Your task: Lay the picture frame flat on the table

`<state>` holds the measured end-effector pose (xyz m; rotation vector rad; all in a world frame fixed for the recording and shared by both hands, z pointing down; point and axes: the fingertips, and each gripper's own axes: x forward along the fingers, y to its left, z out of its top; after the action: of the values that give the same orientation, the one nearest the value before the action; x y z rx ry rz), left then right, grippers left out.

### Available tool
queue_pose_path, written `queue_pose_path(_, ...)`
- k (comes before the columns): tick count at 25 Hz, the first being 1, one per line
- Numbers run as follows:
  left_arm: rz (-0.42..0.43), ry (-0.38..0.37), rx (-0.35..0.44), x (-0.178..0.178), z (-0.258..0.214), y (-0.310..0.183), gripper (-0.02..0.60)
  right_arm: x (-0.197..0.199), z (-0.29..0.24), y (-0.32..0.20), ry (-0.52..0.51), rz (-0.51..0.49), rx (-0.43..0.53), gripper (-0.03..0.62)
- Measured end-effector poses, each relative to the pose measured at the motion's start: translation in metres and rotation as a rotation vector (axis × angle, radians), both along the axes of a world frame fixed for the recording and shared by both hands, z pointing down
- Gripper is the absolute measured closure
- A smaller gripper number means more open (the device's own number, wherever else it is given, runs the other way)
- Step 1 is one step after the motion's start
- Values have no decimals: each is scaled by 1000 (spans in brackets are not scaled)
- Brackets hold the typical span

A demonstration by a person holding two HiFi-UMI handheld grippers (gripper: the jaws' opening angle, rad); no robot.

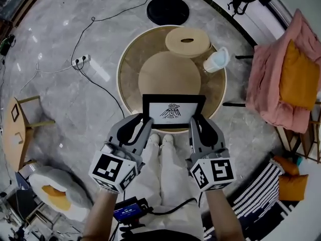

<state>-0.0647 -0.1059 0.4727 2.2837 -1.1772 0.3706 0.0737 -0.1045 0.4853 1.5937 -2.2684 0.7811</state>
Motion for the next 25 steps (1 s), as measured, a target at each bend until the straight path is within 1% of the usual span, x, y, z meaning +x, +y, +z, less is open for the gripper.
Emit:
queue_pose_path(5, -5, -10, -63, 1, 49, -2, 483, 1, 49, -2, 11, -4, -57, 507)
queue_pose_path(14, 36, -21, -148, 18, 125, -17, 483, 17, 128, -11, 14, 29, -149, 506)
queue_pose_path(20, 20, -27, -227, 20, 179, -22, 485, 19, 177, -16, 31, 27, -207, 505)
queue_pose_path(25, 11, -46, -297, 19, 221, -24, 483, 19, 214, -20, 52, 5, -253, 505)
